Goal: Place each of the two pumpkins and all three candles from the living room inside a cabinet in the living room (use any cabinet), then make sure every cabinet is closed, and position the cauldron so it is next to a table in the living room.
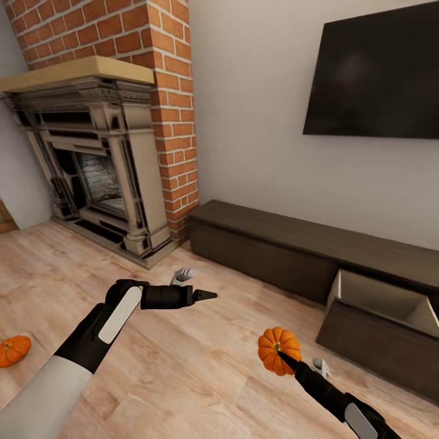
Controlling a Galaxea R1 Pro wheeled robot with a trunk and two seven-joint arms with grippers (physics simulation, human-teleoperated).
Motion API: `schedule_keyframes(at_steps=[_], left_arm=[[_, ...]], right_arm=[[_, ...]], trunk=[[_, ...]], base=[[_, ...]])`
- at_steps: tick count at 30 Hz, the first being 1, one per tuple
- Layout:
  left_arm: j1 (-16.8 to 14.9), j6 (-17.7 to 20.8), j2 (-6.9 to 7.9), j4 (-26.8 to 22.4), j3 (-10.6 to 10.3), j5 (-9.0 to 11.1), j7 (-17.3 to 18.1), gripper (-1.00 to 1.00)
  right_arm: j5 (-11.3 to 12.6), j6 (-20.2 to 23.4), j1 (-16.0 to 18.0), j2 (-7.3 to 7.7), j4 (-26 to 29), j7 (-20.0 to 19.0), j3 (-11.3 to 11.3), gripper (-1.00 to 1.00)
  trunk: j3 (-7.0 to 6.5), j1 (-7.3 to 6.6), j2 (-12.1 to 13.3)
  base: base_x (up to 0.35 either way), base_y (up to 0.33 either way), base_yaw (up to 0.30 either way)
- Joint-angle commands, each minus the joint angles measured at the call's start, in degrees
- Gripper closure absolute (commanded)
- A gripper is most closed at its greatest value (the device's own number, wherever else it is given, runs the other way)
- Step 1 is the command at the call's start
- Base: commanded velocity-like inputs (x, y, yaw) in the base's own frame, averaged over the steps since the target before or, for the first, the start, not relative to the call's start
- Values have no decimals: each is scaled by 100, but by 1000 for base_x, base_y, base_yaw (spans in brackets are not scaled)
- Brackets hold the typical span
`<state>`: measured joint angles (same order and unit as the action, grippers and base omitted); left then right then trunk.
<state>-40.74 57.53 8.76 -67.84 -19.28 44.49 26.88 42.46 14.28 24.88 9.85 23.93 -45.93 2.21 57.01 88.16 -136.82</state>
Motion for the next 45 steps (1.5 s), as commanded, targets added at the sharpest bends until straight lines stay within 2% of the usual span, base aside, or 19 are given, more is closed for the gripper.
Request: schedule_keyframes(at_steps=[1,21,45], left_arm=[[-4,4,3,3,-6,-24,37,-100],[-4,3,-6,11,-6,-28,37,-100],[-4,3,3,8,-6,-29,37,-100]], right_arm=[[54,66,5,-1,8,-21,27,100],[52,64,6,-1,14,-21,25,100],[58,63,5,-26,15,-21,29,100]], trunk=[[3,1,-2],[-64,1,-2],[-68,1,-2]], base=[[227,260,185],[249,255,250],[228,248,15]])
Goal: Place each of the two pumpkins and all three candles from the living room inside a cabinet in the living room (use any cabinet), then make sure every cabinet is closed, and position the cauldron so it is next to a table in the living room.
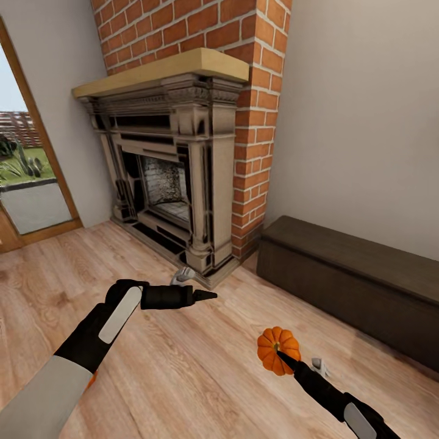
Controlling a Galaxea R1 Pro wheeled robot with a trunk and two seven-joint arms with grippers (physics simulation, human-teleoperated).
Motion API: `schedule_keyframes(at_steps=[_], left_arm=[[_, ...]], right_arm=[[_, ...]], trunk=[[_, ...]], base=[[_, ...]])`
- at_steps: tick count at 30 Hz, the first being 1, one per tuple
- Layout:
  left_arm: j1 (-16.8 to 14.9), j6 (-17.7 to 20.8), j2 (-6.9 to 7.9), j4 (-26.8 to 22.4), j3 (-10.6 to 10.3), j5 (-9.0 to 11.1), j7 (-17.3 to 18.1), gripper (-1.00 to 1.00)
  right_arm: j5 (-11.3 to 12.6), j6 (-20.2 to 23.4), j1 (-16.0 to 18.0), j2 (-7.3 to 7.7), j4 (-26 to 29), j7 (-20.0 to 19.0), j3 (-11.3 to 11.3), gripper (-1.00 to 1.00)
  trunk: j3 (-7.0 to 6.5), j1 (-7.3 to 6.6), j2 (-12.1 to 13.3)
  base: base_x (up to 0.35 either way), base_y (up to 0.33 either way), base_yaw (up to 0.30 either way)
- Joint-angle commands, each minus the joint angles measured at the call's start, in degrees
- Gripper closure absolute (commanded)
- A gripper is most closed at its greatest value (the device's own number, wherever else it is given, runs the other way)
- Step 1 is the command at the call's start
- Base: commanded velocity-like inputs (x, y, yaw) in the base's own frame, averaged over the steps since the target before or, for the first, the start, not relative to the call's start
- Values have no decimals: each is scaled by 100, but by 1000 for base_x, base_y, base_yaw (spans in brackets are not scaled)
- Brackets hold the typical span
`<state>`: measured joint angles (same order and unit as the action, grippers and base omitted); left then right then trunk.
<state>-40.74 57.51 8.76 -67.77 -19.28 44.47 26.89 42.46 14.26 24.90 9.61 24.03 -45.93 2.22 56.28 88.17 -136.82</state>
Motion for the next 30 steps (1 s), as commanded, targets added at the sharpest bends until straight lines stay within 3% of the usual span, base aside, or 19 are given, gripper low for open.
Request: schedule_keyframes(at_steps=[1,30], left_arm=[[-4,6,3,-1,-5,-26,35,-100],[-2,-23,9,55,7,-7,37,-100]], right_arm=[[56,66,5,-5,5,-19,26,100],[55,67,6,-34,5,-12,24,100]], trunk=[[5,0,-2],[5,0,-2]], base=[[56,104,126],[5,9,271]])
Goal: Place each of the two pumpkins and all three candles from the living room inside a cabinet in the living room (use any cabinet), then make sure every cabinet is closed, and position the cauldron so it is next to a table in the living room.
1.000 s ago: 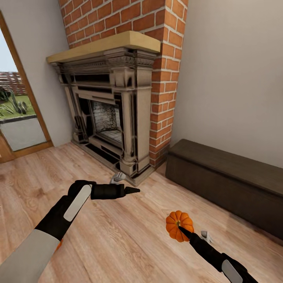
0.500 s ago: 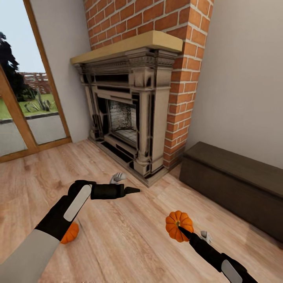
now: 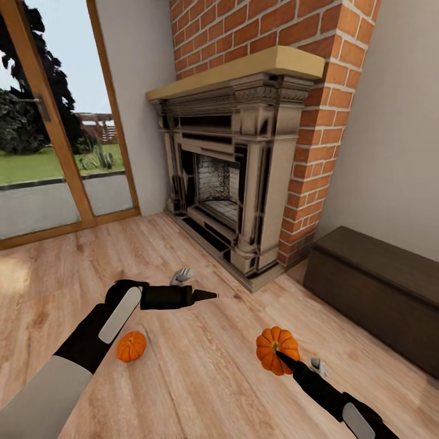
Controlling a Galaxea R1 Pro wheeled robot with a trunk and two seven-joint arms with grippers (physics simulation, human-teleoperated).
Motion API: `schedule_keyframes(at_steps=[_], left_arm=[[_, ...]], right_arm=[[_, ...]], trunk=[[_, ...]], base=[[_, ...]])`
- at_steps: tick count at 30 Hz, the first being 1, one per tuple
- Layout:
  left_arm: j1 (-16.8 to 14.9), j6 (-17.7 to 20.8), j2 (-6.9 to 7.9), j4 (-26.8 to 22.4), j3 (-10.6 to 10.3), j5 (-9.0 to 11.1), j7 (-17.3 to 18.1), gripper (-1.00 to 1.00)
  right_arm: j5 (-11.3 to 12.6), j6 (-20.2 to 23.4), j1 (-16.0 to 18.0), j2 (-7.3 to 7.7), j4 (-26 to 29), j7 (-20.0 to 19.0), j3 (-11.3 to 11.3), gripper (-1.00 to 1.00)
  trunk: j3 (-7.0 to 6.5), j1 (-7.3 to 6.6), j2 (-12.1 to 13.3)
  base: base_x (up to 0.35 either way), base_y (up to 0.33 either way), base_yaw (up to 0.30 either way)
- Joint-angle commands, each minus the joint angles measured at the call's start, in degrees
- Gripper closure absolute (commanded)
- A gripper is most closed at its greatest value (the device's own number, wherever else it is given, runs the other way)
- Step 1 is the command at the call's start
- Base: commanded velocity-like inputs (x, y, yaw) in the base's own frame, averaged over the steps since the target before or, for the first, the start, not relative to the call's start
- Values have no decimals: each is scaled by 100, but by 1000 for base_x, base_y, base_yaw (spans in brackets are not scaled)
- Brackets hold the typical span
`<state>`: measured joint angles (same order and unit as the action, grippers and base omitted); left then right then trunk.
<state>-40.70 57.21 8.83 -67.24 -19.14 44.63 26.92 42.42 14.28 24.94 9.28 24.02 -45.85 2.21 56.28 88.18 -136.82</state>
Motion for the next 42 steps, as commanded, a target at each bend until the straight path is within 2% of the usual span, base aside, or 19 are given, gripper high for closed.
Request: schedule_keyframes(at_steps=[1,4,7,9,10,12,13,15,17,19,20,23,25,32,39,42], left_arm=[[-5,4,2,9,-6,-22,35,-100],[22,1,6,44,23,-14,42,-100],[31,4,66,65,172,-15,39,-100],[38,-2,175,78,407,-17,25,-100],[42,-1,258,99,640,-23,5,-100],[45,-11,319,214,907,-27,-7,-100],[45,-21,362,463,1193,-31,-4,-100],[45,-36,397,816,1470,-45,-2,-100],[32,-205,516,1556,1887,-76,-4,-100],[22,-390,642,1847,2004,-81,-10,-100],[13,-587,762,2092,2079,-83,-19,-100],[-7,-853,912,2551,2160,-78,-46,-100],[-19,-1087,977,2971,2207,-58,-207,-100],[-17,-1274,964,3197,2254,-27,-408,-100],[-17,-1271,963,3228,2257,-17,-421,-100],[-17,-1271,963,3228,2257,-17,-421,-100]], right_arm=[[61,65,2,-1,6,-20,25,100],[62,64,0,-12,6,-4,21,100],[61,61,2,-39,25,224,20,100],[63,63,2,-59,52,381,18,100],[63,64,1,-76,65,463,17,100],[66,65,2,-120,85,597,18,100],[67,65,4,-138,94,649,20,100],[70,65,11,-178,137,774,21,100],[70,90,26,-364,451,1172,23,100],[70,120,33,-481,732,1501,21,100],[71,160,43,-582,1066,1882,19,100],[76,459,57,-791,1822,2608,-48,100],[76,635,61,-911,2138,2857,-162,100],[132,842,65,-981,2546,3008,-243,100],[171,1411,1,-981,3389,2987,-168,100],[171,1411,1,-981,3389,2987,-168,100]], trunk=[[5,-1,-2],[5,-1,-2],[5,-1,-2],[4,-1,-2],[3,-1,-2],[0,-1,-2],[-2,-1,-2],[-6,-1,-2],[-10,-1,-2],[-15,-1,-2],[-17,-1,-2],[-22,-1,-2],[-23,-1,-2],[-25,-1,-2],[-28,-1,-2],[-28,-1,-2]], base=[[0,0,284],[0,0,284],[0,0,284],[0,0,284],[0,0,284],[0,0,284],[0,0,284],[0,0,284],[0,0,284],[0,0,284],[0,0,284],[0,0,283],[0,0,280],[0,0,262],[125,0,103],[250,0,27]])
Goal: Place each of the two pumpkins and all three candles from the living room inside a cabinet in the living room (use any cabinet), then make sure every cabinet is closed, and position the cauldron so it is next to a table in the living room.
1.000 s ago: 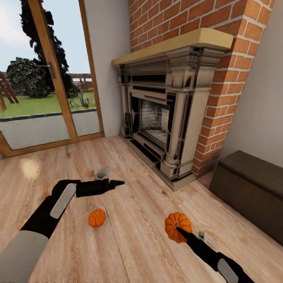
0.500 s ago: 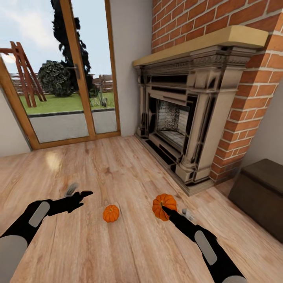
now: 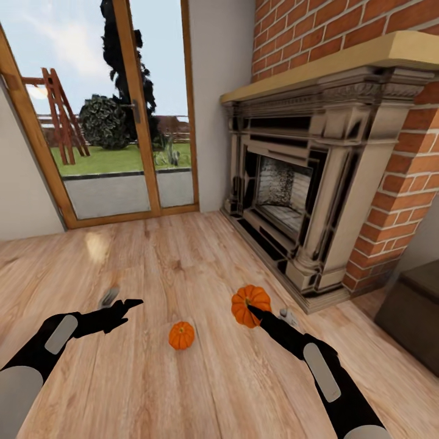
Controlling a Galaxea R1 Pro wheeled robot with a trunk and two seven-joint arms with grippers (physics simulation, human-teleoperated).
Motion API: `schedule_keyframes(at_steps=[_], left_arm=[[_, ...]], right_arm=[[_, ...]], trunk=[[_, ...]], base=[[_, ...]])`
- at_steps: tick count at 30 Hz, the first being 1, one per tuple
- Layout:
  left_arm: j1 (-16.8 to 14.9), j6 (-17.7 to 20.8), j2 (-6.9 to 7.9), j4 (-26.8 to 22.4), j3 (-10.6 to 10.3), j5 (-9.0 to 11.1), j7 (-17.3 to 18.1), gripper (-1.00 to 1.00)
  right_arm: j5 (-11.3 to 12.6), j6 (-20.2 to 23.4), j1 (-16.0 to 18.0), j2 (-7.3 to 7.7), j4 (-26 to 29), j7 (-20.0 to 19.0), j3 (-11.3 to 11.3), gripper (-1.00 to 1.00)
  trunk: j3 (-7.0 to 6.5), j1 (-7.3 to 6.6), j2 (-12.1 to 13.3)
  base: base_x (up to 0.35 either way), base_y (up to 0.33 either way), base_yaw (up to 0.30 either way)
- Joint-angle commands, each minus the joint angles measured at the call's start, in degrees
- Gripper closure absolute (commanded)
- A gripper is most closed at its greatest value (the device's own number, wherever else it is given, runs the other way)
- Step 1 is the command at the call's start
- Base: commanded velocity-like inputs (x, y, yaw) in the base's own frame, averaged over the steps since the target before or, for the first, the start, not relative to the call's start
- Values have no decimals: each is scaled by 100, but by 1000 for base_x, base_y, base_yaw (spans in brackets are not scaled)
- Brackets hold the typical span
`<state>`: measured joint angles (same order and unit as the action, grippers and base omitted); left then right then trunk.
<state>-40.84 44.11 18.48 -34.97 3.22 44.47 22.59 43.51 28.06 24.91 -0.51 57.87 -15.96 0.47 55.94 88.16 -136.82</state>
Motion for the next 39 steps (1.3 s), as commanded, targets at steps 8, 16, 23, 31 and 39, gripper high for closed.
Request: schedule_keyframes(at_steps=[8,16,23,31,39], left_arm=[[-3,40,0,-1,21,0,37,-100],[-3,60,26,6,22,0,50,-100],[-3,62,35,2,29,7,60,-100],[-3,63,41,-1,94,12,59,-100],[-3,68,34,-1,384,17,72,-100]], right_arm=[[69,113,-17,-2,230,20,13,100],[70,128,-21,-1,252,32,21,100],[63,129,-22,-1,243,35,16,100],[57,129,-22,-1,217,39,14,100],[52,129,-22,-1,208,40,16,100]], trunk=[[5,1,-2],[5,1,-2],[5,1,-2],[5,1,-2],[5,1,-2]], base=[[261,-65,17],[268,-189,1],[270,-167,0],[283,88,0],[67,36,0]])
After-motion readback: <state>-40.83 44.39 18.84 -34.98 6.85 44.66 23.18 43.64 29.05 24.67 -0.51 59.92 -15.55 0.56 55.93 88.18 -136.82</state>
